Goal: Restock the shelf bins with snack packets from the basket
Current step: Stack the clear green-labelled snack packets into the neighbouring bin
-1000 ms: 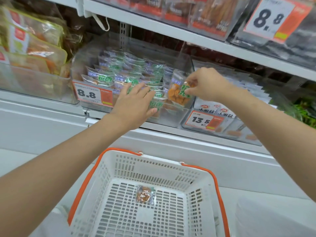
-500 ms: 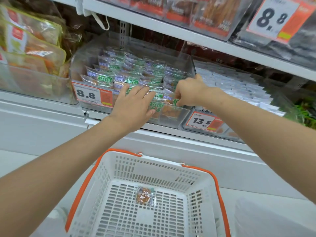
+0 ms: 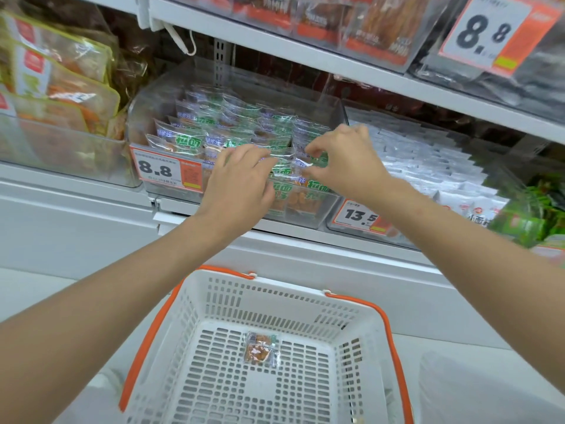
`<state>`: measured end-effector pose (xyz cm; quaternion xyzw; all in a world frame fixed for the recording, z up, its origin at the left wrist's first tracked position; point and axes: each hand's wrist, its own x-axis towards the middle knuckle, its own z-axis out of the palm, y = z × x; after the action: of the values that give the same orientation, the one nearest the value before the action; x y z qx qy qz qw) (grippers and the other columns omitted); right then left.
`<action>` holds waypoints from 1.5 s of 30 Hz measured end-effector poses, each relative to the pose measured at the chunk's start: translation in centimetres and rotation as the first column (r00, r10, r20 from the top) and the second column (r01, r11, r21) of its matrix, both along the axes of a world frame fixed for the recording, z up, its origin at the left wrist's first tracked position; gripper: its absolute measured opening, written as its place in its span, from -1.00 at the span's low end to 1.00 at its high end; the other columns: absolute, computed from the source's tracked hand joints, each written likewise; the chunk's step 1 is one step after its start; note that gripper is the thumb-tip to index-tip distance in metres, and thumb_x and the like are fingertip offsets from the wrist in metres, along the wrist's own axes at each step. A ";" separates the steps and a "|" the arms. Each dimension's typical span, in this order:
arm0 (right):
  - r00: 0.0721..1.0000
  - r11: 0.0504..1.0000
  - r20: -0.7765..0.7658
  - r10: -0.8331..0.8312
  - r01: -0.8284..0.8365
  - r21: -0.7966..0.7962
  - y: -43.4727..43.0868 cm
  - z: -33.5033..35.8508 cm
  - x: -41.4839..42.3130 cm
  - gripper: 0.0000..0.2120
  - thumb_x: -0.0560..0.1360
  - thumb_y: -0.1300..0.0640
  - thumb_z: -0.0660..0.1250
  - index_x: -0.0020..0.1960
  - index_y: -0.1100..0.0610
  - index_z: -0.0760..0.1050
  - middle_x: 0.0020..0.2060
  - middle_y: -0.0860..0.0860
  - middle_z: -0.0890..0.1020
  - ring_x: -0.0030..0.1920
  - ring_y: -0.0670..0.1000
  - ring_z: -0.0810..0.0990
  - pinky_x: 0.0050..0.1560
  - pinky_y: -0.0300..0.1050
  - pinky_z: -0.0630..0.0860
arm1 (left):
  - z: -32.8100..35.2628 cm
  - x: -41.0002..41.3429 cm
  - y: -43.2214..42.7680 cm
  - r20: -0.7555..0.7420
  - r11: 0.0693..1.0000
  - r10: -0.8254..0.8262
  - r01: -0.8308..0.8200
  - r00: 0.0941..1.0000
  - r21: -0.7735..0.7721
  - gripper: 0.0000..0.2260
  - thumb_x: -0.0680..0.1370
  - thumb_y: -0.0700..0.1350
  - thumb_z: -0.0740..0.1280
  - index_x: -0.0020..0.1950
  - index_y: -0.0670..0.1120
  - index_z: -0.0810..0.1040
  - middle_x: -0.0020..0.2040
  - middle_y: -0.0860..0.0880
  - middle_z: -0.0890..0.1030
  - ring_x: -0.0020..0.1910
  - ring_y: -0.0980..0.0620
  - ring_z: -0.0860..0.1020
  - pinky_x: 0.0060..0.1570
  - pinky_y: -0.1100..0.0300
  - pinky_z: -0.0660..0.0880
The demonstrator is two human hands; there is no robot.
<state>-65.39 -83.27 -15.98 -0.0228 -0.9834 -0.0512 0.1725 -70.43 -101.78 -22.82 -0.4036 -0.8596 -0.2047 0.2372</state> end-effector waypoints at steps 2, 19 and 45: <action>0.988 0.983 -0.150 0.035 -0.061 -0.174 -1.4 -1.3 2.6 -0.86 0.48 0.06 0.37 -0.02 0.08 0.63 -0.17 -0.06 0.65 -0.13 0.00 0.50 0.05 0.00 0.43 | 0.0 1.0 0.0 -0.086 0.993 0.001 0.009 0.996 0.115 -0.82 0.50 -0.17 0.27 0.06 -0.12 0.59 0.02 -0.08 0.57 0.02 -0.13 0.48 -0.04 -0.02 0.40; 0.397 0.912 0.909 0.129 0.312 -0.265 -6.3 -35.3 9.6 -0.33 0.54 0.05 0.34 0.56 0.03 0.12 0.52 0.13 0.17 0.50 0.24 0.17 0.44 0.22 0.18 | -11.9 6.5 -0.2 0.704 0.799 0.343 0.202 0.621 -0.567 -0.86 0.52 -0.05 0.28 0.01 -0.03 0.59 0.01 0.00 0.63 -0.04 -0.03 0.59 0.01 0.05 0.56; 0.666 0.718 0.706 0.242 0.367 -0.592 -3.0 -19.8 13.0 -0.63 0.65 0.05 0.04 -0.20 0.17 0.48 -0.08 0.17 0.56 -0.04 0.14 0.50 0.02 -0.03 0.41 | -9.9 7.9 1.2 0.919 0.757 0.230 0.535 0.320 -0.375 -0.21 0.45 -0.09 0.51 0.56 -0.07 0.16 0.52 -0.01 0.23 0.46 -0.02 0.27 0.26 0.24 0.30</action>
<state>-52.42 -86.28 -35.77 -0.0995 -0.9073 0.3091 -0.2672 -62.54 -100.57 -32.75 -0.3490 -0.7998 -0.1216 -0.4731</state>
